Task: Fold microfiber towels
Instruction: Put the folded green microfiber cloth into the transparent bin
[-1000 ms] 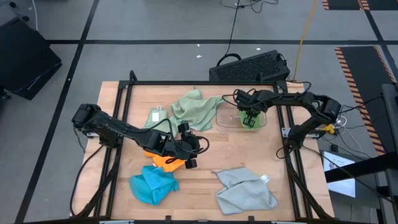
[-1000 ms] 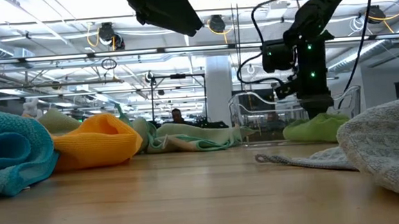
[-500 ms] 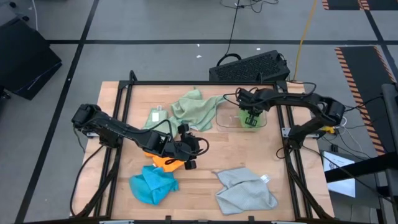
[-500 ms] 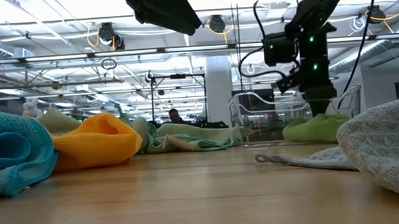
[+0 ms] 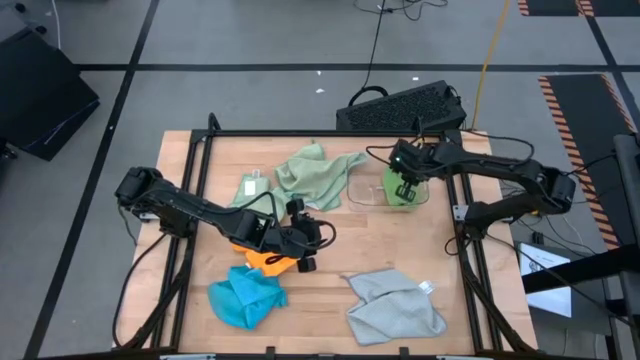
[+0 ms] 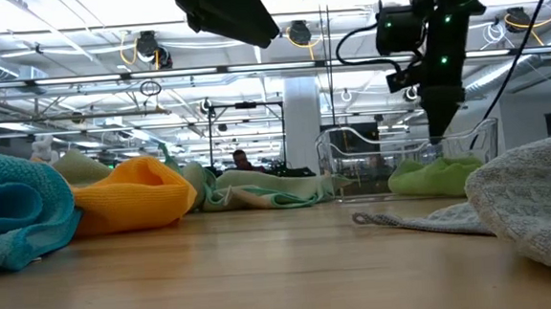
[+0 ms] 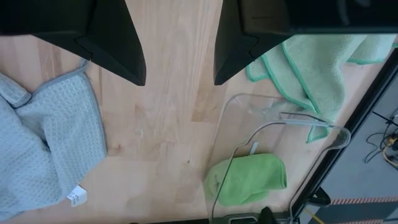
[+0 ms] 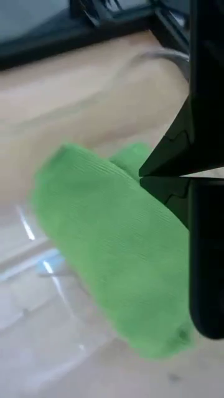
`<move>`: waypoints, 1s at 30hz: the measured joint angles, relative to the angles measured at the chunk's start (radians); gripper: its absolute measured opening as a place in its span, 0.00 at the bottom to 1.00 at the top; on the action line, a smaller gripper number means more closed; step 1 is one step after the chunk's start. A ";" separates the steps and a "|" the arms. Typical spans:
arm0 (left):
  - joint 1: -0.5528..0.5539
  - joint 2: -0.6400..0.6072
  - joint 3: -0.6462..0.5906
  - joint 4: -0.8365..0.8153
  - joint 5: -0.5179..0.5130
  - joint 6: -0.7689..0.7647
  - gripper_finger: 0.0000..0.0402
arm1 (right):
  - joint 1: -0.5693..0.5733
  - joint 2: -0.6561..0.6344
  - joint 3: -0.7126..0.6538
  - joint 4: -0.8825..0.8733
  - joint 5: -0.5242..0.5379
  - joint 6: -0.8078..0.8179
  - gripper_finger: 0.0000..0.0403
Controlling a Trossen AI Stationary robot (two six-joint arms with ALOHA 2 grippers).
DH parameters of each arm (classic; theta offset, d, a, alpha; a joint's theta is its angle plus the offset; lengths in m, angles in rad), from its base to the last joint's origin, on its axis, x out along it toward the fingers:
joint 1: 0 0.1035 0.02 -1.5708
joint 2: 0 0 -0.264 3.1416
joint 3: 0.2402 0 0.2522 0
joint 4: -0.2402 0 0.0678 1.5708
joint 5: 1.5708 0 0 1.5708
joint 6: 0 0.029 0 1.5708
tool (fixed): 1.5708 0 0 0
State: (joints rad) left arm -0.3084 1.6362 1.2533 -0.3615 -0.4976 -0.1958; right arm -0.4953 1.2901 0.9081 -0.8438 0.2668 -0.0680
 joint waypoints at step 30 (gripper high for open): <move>-0.046 0.000 0.000 -0.012 -0.001 -0.018 0.48 | -0.053 0.359 0.002 0.183 0.013 -0.088 0.00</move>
State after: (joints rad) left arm -0.3540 1.6363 1.2530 -0.3734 -0.4986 -0.2142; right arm -0.5488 1.6491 0.9096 -0.6604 0.2801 -0.1565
